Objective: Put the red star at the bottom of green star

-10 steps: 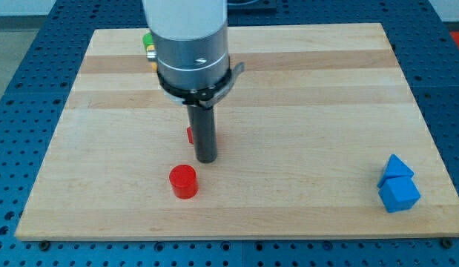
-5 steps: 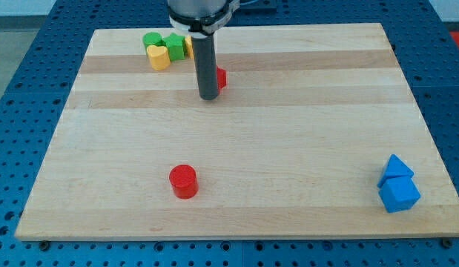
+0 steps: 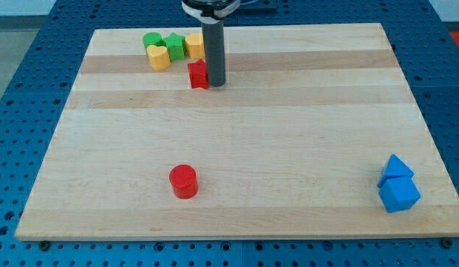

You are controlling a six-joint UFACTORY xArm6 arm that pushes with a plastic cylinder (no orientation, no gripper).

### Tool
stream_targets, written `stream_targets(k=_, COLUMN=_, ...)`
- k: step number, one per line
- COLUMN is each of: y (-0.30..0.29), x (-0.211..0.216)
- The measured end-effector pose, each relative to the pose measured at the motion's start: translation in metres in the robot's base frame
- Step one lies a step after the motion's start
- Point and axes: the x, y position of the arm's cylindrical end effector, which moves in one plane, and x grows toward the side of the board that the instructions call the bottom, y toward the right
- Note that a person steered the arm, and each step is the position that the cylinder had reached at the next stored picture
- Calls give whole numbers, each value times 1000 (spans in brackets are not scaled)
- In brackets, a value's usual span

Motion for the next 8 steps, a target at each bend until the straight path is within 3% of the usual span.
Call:
stream_targets(k=6, y=-43, x=-16)
stream_targets(k=8, y=-44, x=6)
